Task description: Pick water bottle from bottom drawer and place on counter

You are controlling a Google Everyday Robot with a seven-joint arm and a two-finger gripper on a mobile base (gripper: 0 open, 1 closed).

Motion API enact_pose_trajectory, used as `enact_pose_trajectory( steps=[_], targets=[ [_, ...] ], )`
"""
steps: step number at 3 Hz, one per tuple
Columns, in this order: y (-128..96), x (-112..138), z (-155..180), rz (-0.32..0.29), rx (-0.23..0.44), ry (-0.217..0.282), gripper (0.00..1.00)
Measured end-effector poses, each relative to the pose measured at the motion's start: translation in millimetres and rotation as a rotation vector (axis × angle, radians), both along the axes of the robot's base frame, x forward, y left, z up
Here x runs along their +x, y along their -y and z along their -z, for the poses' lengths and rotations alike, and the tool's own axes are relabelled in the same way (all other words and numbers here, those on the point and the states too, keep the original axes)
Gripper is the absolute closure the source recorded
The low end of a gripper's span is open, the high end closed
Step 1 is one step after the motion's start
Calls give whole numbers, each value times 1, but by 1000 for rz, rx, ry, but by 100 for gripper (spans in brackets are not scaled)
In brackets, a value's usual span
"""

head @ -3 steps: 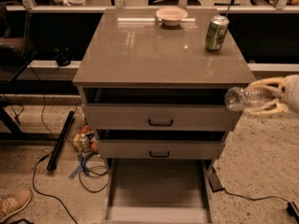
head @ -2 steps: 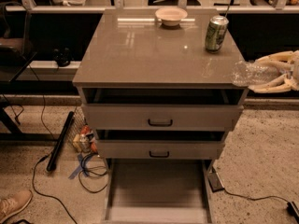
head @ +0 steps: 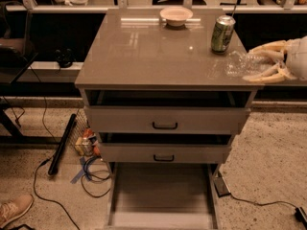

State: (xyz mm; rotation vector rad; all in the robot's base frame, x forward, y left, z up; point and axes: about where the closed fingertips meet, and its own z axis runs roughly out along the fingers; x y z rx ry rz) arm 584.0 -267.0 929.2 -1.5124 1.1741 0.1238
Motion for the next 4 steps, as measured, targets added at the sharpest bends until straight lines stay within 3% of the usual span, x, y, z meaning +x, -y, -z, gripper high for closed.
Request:
enact_pose_trajectory(
  steps=[1,2,3,4],
  targets=[
    [-24,33,-13,2,-39,-29,100],
    [-43,60,-7,40,-87,-95,100],
    [-63,84,8,72,-104,-174,100],
    [-84,106,17,64,-85,-231,100]
  ],
)
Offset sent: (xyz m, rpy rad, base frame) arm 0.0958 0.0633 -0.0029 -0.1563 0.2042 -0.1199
